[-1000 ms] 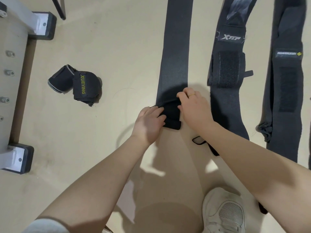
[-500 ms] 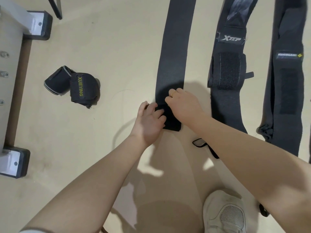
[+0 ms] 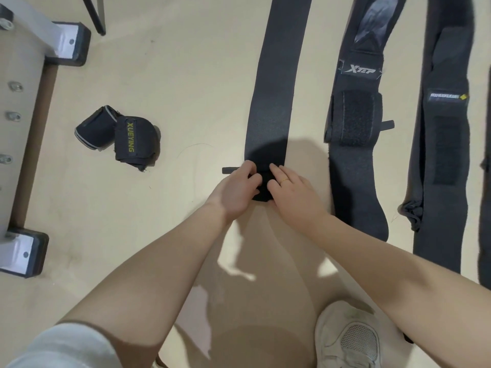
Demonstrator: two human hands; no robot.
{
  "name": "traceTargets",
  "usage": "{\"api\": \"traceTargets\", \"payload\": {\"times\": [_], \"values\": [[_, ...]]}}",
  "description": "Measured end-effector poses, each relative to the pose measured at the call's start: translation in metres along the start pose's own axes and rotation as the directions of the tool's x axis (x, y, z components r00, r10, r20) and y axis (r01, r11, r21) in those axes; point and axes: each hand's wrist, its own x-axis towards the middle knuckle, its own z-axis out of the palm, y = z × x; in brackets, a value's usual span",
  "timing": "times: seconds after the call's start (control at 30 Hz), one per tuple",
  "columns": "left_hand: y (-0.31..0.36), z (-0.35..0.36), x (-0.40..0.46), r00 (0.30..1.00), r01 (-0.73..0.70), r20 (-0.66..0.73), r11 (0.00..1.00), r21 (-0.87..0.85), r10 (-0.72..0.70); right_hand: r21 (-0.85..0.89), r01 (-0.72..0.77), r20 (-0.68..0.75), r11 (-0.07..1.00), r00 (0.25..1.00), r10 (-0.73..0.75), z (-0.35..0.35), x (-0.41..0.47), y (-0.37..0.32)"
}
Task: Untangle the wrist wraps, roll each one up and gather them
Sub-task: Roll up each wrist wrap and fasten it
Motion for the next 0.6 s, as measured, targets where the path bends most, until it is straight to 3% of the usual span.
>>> {"api": "traceTargets", "payload": {"times": [0.1,0.17,0.23,0.33,0.5,0.6], "values": [[0.003,-0.002,-0.001,0.997,0.007,-0.083,0.999,-0.041,-0.011,0.014,-0.037,0.031,0.999,0.999,0.036,-0.005,0.007,0.005],[-0.004,-0.005,-0.001,0.992,-0.122,-0.003,0.978,0.17,0.124,0.055,-0.118,0.047,0.992,0.992,0.115,-0.01,0.013,0.007],[-0.009,-0.006,0.0,0.991,-0.053,0.129,0.981,0.187,0.029,0.146,-0.176,0.032,0.974,0.984,0.173,-0.015,0.016,0.004],[-0.008,-0.006,0.002,0.999,0.041,0.024,0.999,0.033,-0.041,0.176,-0.215,-0.06,0.961,0.972,0.229,-0.016,0.021,0.002],[-0.004,-0.008,0.014,0.986,0.137,-0.084,0.988,-0.069,-0.143,-0.054,-0.03,-0.165,0.998,0.986,0.021,-0.009,0.023,0.008],[-0.005,-0.009,0.016,0.991,0.078,-0.106,0.996,-0.037,-0.082,-0.168,0.007,-0.142,0.986,0.989,-0.031,-0.006,0.02,0.01]]}}
